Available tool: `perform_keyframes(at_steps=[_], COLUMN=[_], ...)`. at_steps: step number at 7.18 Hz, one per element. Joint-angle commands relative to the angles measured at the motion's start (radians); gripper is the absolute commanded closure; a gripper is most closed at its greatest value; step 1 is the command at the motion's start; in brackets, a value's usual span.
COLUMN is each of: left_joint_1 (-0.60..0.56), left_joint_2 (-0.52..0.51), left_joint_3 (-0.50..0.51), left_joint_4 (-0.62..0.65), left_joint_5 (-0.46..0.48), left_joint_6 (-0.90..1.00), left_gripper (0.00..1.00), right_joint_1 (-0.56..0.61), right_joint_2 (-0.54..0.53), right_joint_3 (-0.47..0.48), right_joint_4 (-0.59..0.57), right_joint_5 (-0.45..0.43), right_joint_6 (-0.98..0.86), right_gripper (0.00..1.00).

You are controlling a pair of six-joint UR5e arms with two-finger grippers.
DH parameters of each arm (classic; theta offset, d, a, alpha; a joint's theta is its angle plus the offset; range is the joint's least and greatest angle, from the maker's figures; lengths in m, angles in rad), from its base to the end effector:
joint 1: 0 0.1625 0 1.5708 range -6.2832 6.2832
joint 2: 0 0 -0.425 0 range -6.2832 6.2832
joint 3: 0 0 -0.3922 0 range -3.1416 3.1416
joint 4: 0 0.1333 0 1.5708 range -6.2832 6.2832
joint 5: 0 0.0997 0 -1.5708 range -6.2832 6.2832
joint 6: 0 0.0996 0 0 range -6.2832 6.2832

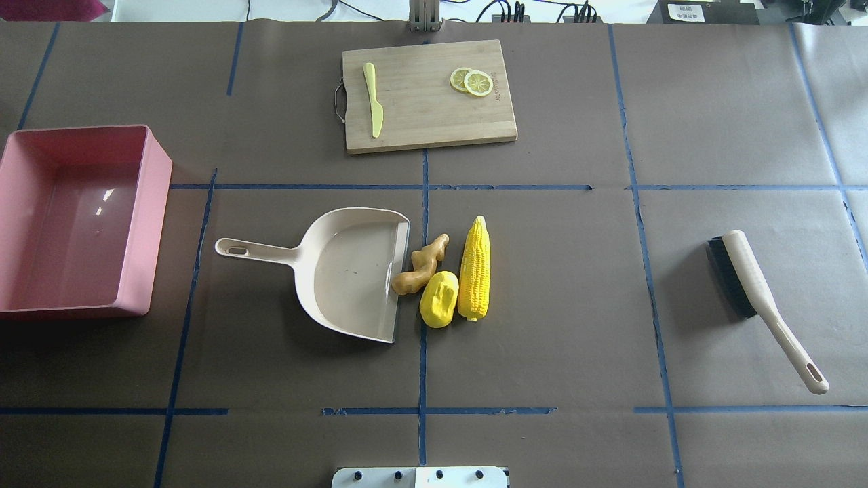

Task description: Sweep and dump trash into bin

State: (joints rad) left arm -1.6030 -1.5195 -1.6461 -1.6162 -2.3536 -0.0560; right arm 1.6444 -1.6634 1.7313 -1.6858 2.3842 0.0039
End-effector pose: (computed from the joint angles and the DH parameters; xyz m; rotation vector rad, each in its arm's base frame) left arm -0.0783 -0.4724 0.6411 0.0565 0.7833 -0.0565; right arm 0.0937 -0.4427 0.6321 -0.0161 -0.8146 0.0923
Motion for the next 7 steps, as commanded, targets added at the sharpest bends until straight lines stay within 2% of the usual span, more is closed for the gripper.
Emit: perform_keyframes(at_steps=[1,4,5,6,7], left_joint_1=[0.003,0.017,0.023,0.066,0.118], left_joint_2=[-0.004,-0.027,-0.027,-0.027,-0.056], left_joint_3=[-0.006,-0.072,-0.073,-0.075,-0.101], left_joint_4=[-0.001,-0.008,-0.057,-0.127,-0.126], left_joint_5=[0.002,0.002,0.005,0.005,0.005], left_joint_6=[0.005,0.002,0.01,0.008,0.007], left_gripper=[0.0,0.0,0.0,0.0,0.0], right_joint_1=[0.0,0.0,-0.002,-0.003,-0.012], right_joint_2=[0.001,0.007,0.008,0.01,0.013], right_joint_3=[0.005,0.01,0.016,0.03,0.074], right_joint_4=[0.0,0.002,0.002,0.003,0.023], right_joint_5=[0.0,0.004,0.004,0.01,0.01], right_joint_6=[0.019,0.027,0.027,0.028,0.028], right_gripper=[0.0,0.0,0.0,0.0,0.0])
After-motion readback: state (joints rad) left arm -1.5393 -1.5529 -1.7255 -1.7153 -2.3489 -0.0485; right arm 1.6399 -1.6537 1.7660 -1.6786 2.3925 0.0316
